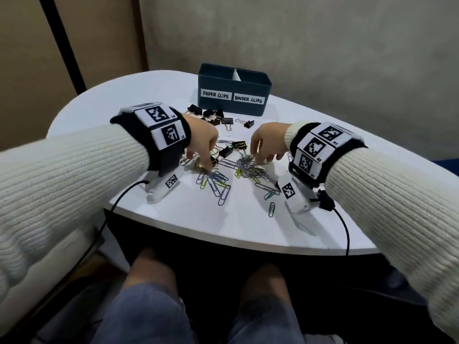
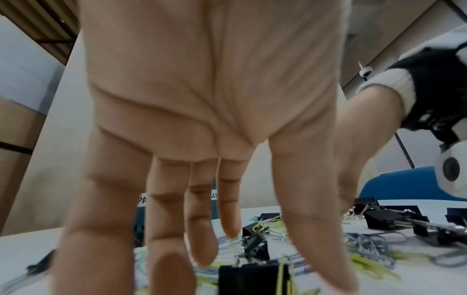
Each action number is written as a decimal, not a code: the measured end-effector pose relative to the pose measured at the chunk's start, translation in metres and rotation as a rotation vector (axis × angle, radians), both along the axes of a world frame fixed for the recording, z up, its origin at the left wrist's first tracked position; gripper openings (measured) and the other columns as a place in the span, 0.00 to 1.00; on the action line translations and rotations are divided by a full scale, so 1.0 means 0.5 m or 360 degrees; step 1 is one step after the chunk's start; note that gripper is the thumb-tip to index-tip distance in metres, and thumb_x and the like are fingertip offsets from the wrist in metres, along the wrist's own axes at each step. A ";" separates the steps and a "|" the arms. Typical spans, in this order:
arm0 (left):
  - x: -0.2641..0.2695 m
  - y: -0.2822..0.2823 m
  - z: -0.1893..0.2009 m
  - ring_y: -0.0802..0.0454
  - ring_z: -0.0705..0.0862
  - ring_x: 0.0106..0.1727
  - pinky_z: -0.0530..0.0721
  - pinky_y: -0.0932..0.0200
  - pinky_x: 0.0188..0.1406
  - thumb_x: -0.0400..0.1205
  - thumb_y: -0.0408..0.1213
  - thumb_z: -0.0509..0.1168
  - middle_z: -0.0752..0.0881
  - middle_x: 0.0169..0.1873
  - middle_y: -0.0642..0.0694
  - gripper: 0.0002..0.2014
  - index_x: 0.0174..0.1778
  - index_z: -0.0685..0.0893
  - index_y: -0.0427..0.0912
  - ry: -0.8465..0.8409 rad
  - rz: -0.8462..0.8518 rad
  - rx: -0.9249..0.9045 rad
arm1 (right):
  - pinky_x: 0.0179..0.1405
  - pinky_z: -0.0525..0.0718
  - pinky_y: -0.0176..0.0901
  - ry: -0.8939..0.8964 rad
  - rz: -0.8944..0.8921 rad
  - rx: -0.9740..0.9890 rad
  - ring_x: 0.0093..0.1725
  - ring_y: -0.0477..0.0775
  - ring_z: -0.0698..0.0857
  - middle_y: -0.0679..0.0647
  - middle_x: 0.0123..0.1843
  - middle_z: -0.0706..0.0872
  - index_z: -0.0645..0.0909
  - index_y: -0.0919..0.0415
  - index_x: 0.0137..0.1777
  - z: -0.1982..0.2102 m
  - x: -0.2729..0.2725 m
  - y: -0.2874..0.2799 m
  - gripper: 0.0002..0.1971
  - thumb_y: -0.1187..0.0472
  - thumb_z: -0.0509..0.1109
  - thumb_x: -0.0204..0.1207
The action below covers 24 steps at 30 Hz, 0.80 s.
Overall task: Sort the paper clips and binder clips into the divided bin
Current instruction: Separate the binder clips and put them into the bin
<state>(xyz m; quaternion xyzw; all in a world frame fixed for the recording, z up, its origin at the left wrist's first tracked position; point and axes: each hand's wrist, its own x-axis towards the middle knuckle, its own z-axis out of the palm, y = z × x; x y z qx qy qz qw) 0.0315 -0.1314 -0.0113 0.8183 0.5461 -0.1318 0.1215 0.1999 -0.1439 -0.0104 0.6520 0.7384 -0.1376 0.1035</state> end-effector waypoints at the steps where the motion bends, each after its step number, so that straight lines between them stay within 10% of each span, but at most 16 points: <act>1: 0.005 0.001 -0.002 0.52 0.81 0.31 0.76 0.69 0.19 0.76 0.50 0.71 0.85 0.39 0.44 0.25 0.62 0.79 0.37 -0.0040 0.0001 0.0043 | 0.26 0.78 0.29 -0.0030 -0.0014 0.0072 0.36 0.50 0.84 0.49 0.35 0.83 0.84 0.63 0.59 0.004 0.000 0.001 0.12 0.65 0.71 0.75; 4: 0.023 0.009 -0.010 0.51 0.81 0.31 0.73 0.74 0.10 0.83 0.49 0.63 0.87 0.52 0.39 0.22 0.61 0.82 0.33 -0.0082 -0.0033 0.0132 | 0.35 0.81 0.36 -0.0087 0.0006 0.0303 0.42 0.51 0.83 0.55 0.50 0.89 0.85 0.62 0.59 0.007 -0.010 0.007 0.12 0.67 0.67 0.77; 11: 0.026 0.007 -0.002 0.55 0.75 0.26 0.68 0.77 0.05 0.78 0.31 0.69 0.82 0.38 0.43 0.15 0.60 0.84 0.32 0.0004 -0.0065 0.0060 | 0.60 0.79 0.42 -0.0154 0.0264 0.0218 0.63 0.54 0.81 0.51 0.66 0.82 0.77 0.49 0.71 -0.030 -0.081 0.037 0.24 0.62 0.71 0.75; 19: 0.008 0.021 -0.010 0.56 0.74 0.35 0.63 0.77 0.03 0.73 0.31 0.74 0.80 0.46 0.48 0.17 0.59 0.85 0.40 0.0164 -0.0186 0.0059 | 0.46 0.72 0.37 -0.0249 0.0324 0.0230 0.60 0.55 0.83 0.54 0.61 0.86 0.84 0.58 0.61 -0.034 -0.096 0.056 0.18 0.54 0.75 0.72; 24: -0.001 0.043 -0.007 0.55 0.77 0.37 0.75 0.69 0.20 0.77 0.41 0.72 0.82 0.45 0.48 0.16 0.58 0.84 0.40 0.0028 -0.0165 0.0023 | 0.47 0.73 0.40 -0.0154 0.0298 0.0231 0.52 0.55 0.80 0.56 0.60 0.86 0.83 0.60 0.62 -0.018 -0.084 0.067 0.16 0.55 0.69 0.77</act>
